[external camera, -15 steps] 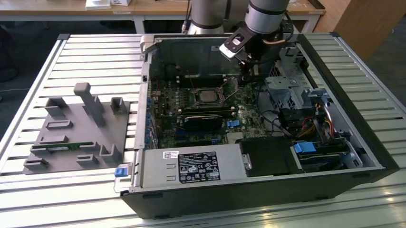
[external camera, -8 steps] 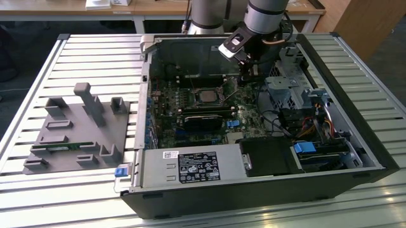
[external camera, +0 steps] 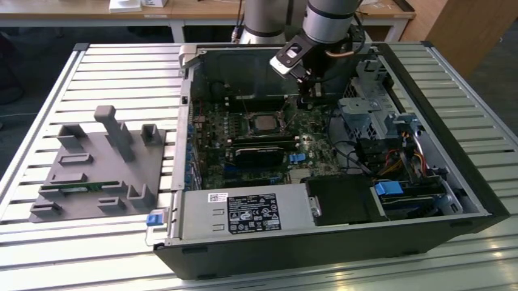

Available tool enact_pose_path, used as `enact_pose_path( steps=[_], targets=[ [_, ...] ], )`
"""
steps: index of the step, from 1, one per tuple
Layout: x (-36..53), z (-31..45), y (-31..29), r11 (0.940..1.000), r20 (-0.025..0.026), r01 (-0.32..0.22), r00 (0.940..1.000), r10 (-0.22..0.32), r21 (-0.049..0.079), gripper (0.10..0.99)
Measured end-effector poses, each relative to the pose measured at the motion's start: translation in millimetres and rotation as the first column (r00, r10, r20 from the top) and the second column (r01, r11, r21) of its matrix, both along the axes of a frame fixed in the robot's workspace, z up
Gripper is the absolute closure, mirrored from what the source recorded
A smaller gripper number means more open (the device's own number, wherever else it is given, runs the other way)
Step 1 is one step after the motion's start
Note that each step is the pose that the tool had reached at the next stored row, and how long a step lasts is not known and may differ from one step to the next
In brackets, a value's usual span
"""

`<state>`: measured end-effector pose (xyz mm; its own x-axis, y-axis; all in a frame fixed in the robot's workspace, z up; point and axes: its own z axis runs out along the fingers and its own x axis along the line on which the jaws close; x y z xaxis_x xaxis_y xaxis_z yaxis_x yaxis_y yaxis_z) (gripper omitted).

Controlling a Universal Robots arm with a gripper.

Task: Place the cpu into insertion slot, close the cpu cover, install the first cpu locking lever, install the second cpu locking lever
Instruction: 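Close the cpu cover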

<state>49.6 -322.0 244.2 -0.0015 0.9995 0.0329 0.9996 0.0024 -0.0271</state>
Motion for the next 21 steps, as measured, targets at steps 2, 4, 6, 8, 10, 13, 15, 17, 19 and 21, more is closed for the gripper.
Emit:
enact_pose_path(
  steps=[2,4,6,8,10,13,15,17,19,21],
  targets=[
    [-0.4,0.0,0.0,1.0000,0.0000,0.000,1.0000,0.000,0.000,0.969],
    [-0.9,0.0,0.0,1.0000,0.0000,0.000,1.0000,0.000,0.000,0.969],
    [-1.5,-0.1,0.0,1.0000,0.0000,0.000,1.0000,0.000,0.000,0.969],
    [-2.0,-0.1,0.0,1.0000,0.0000,0.000,1.0000,0.000,0.000,0.969],
    [-2.4,-0.1,0.0,1.0000,0.0000,0.000,1.0000,0.000,0.000,0.969],
    [-3.1,-0.1,0.0,1.0000,0.0000,0.000,1.0000,0.000,0.000,0.969],
    [-3.6,-0.1,0.0,1.0000,0.0000,0.000,1.0000,0.000,0.000,0.969],
    [-4.0,-0.2,0.0,1.0000,0.0000,0.000,1.0000,0.000,0.000,0.969],
    [-4.4,-0.2,0.0,1.0000,0.0000,0.000,1.0000,0.000,0.000,0.969],
    [-7.6,-0.4,0.0,1.0000,0.0000,0.000,1.0000,0.000,0.000,0.969]
  ],
)
